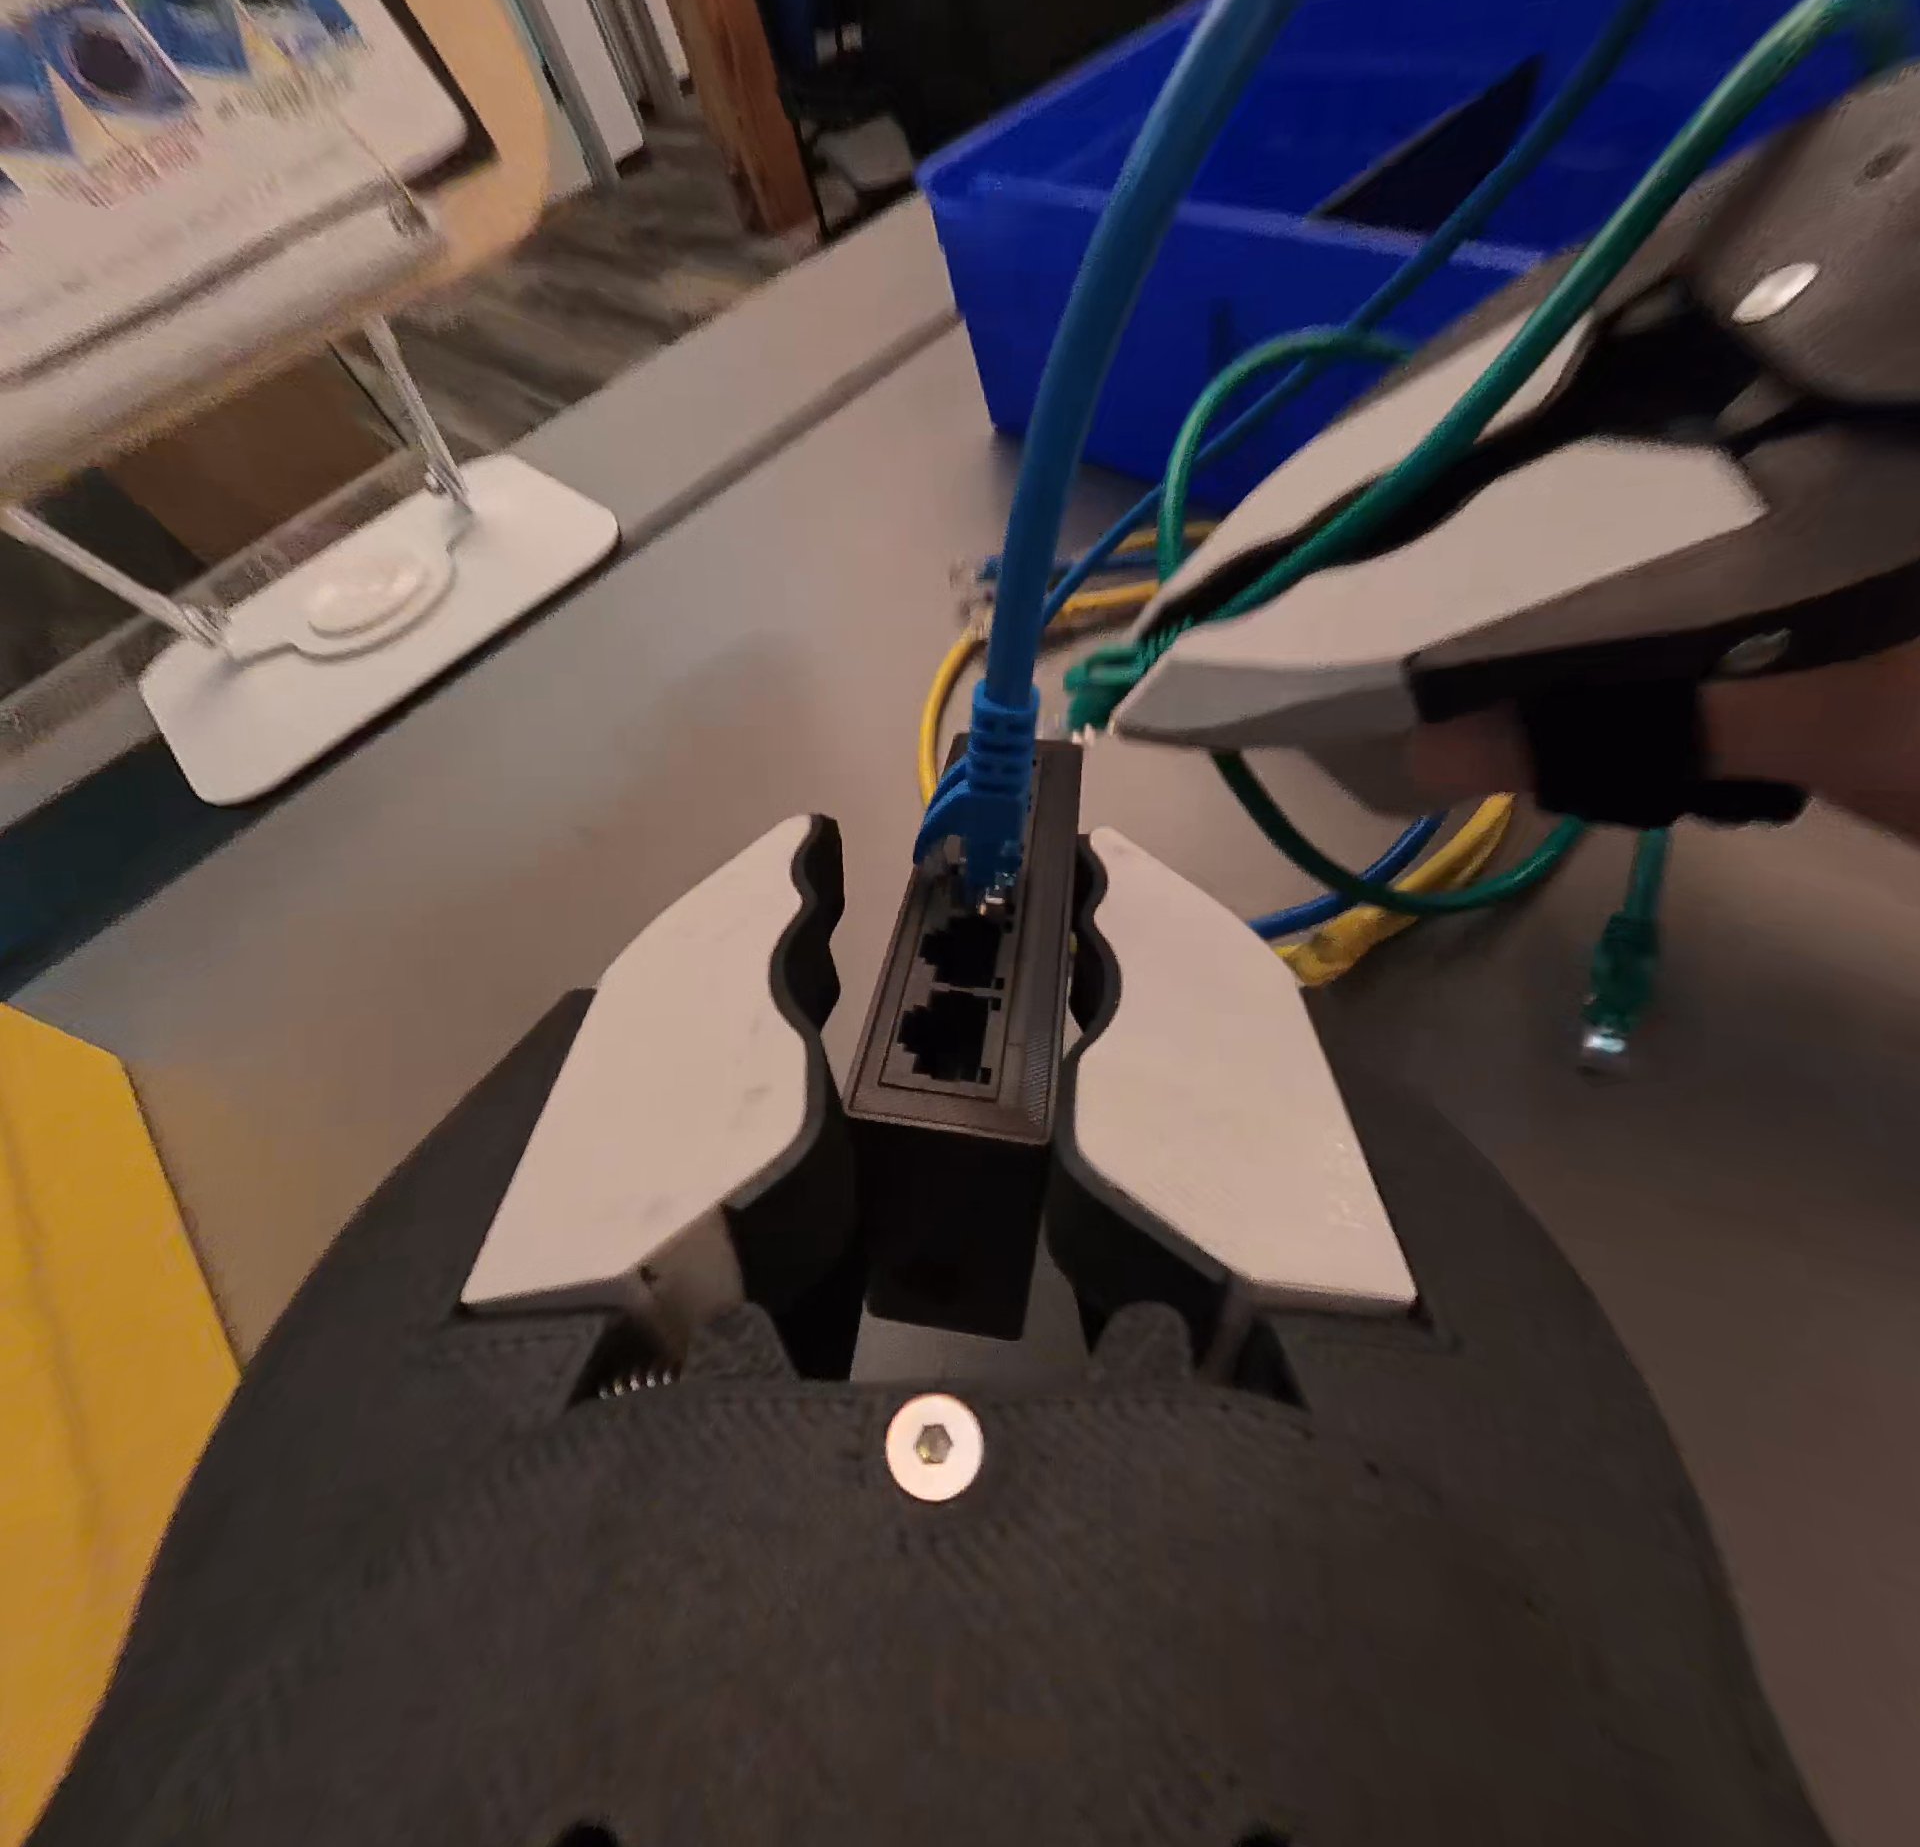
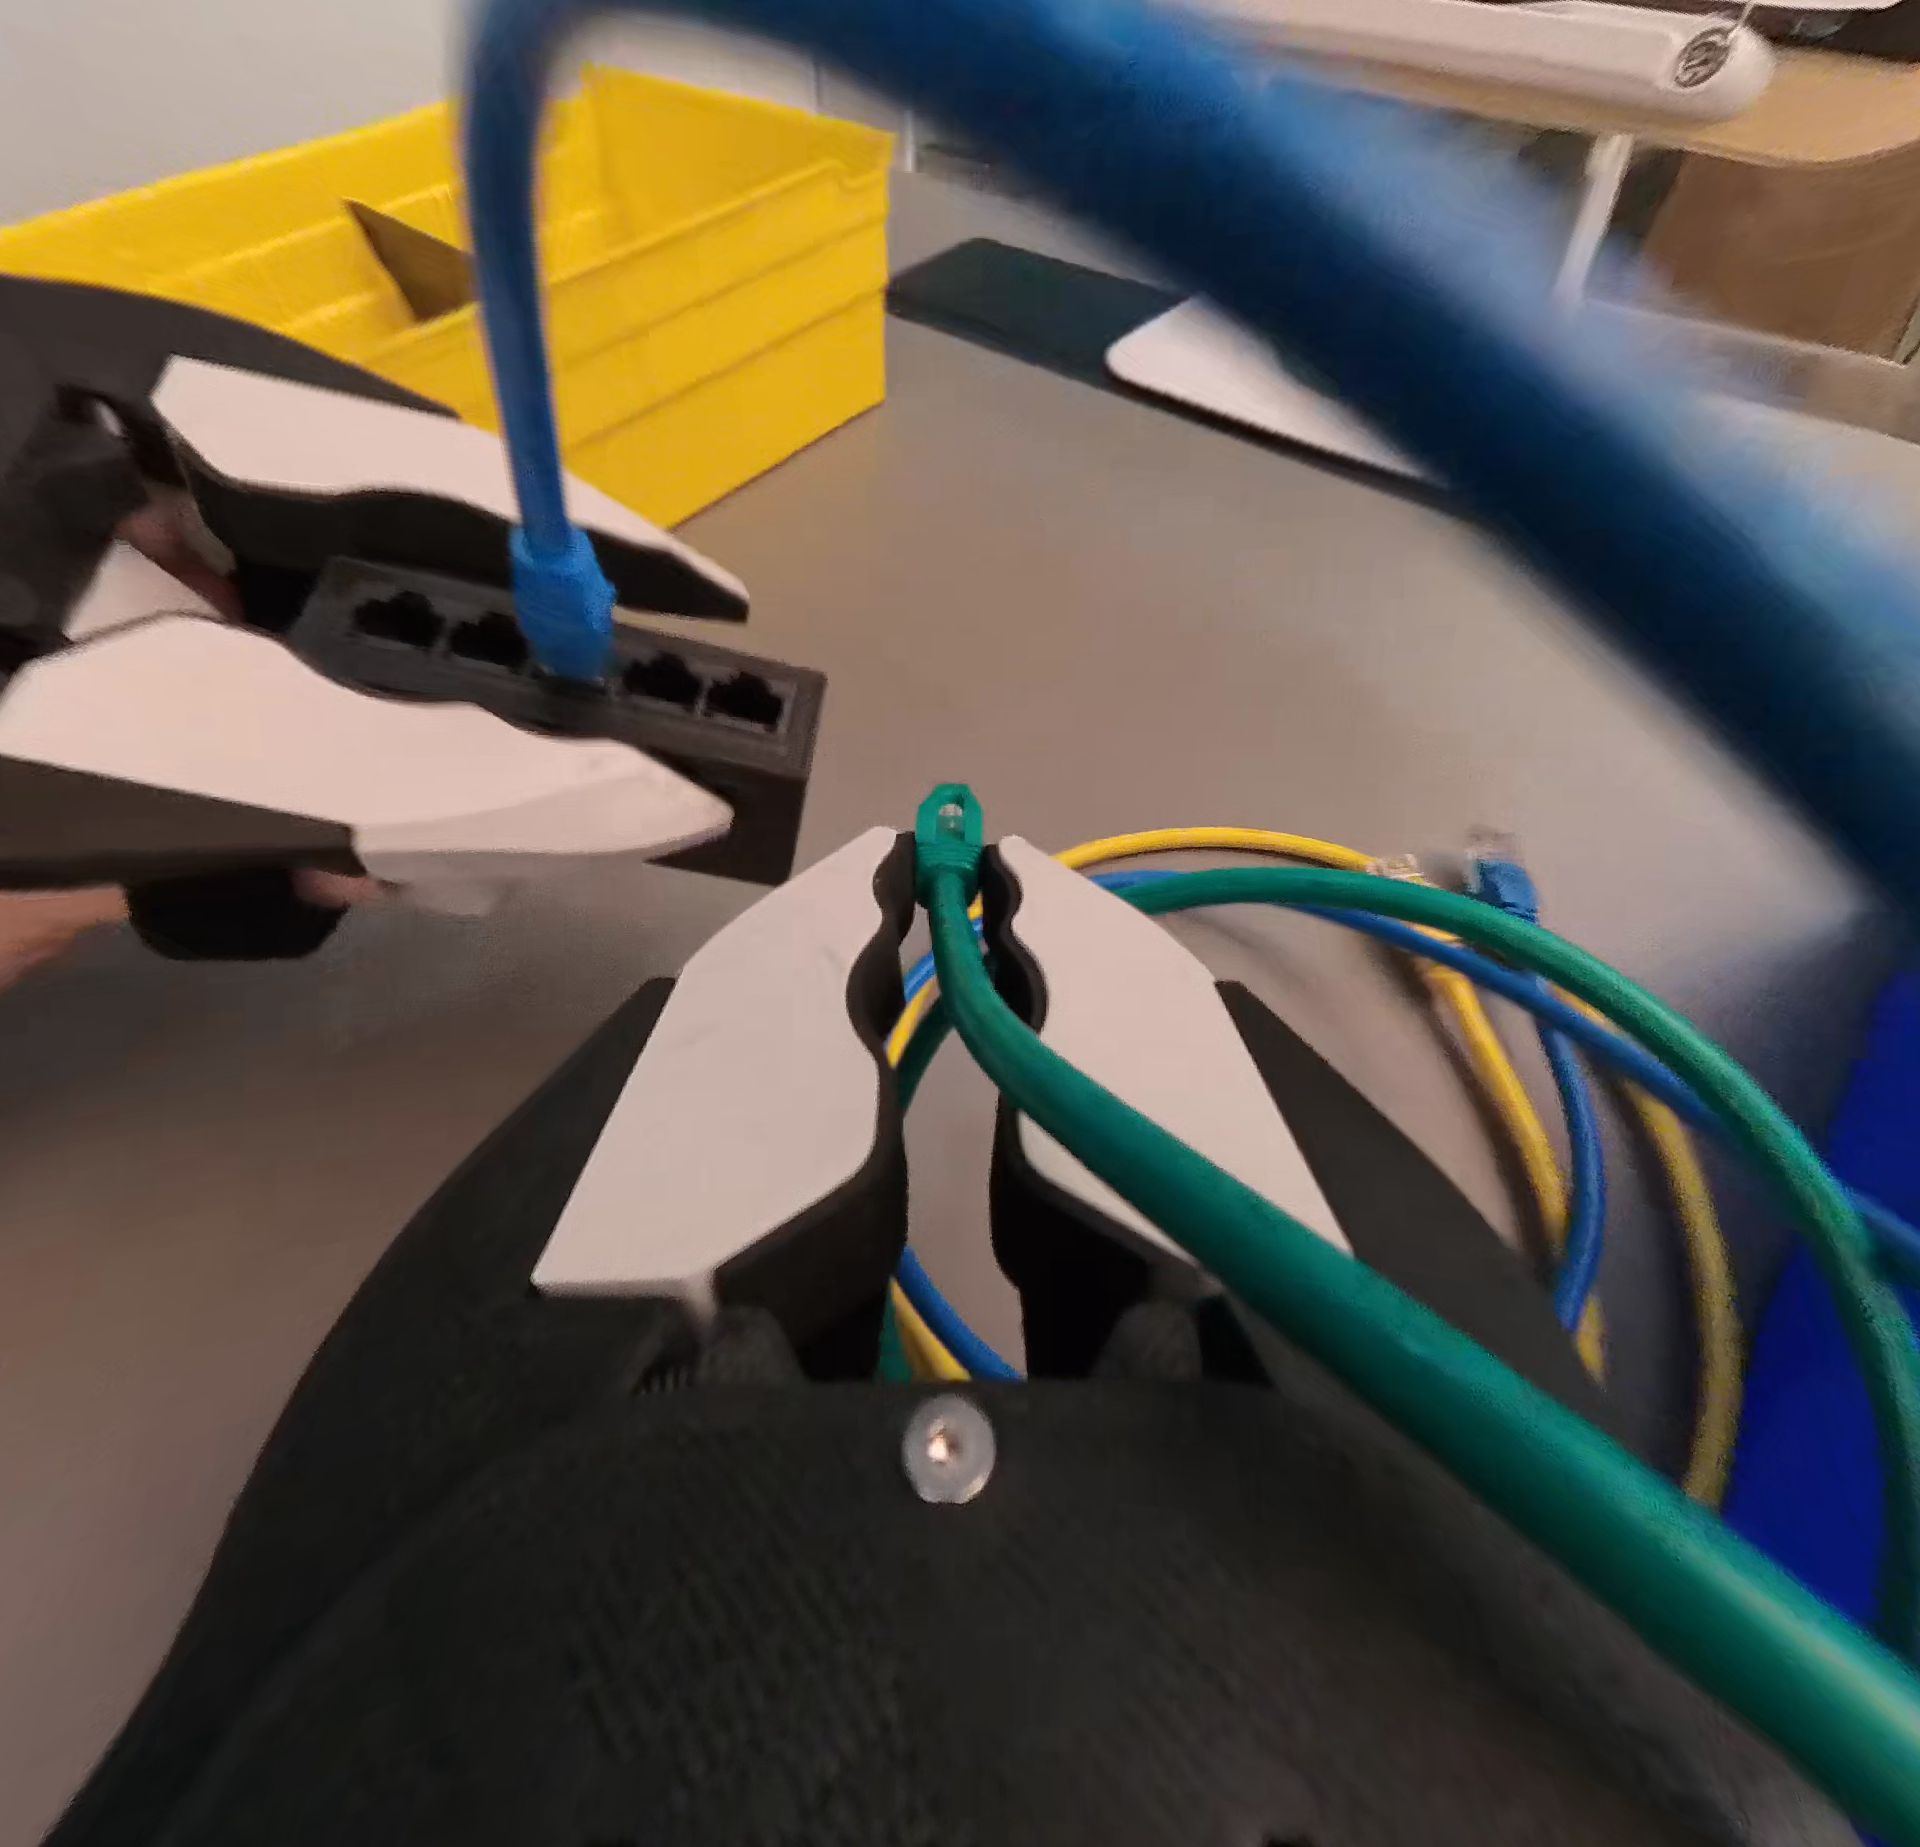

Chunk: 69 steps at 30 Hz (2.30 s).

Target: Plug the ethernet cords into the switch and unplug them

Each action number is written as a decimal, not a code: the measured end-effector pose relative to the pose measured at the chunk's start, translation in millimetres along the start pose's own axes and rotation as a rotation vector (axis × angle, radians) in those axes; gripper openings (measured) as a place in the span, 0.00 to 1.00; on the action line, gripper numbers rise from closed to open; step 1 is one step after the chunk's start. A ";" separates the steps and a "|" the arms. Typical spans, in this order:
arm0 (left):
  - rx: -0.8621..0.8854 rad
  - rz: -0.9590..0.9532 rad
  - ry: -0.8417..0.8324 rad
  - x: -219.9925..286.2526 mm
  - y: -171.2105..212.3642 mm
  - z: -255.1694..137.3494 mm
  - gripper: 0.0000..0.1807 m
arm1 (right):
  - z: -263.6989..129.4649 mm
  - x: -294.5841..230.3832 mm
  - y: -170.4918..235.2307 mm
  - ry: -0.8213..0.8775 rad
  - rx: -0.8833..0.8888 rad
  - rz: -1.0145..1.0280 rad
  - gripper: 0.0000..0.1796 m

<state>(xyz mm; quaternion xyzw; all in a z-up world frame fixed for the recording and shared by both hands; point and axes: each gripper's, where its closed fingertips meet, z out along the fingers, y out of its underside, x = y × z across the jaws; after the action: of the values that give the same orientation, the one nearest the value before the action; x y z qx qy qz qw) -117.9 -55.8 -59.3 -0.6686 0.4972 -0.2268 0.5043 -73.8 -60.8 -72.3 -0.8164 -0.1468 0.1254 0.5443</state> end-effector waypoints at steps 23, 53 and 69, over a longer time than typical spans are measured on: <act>0.391 -0.144 0.225 37.9 -127.3 -70.5 0.22 | -32.1 -90.3 -82.8 -0.257 0.524 0.124 0.07; 0.435 -0.034 0.338 56.5 -113.4 -95.2 0.16 | -46.7 -101.2 -80.7 -0.376 0.573 -0.015 0.07; 0.362 0.094 0.264 55.4 -105.3 -88.7 0.16 | -46.6 -109.7 -79.3 -0.277 0.554 -0.191 0.07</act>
<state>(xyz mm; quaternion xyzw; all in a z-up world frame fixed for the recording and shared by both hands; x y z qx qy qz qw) -121.1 -145.5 58.8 -0.5079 0.5407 -0.3741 0.5565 -166.5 -112.8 23.6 -0.5948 -0.2556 0.2191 0.7299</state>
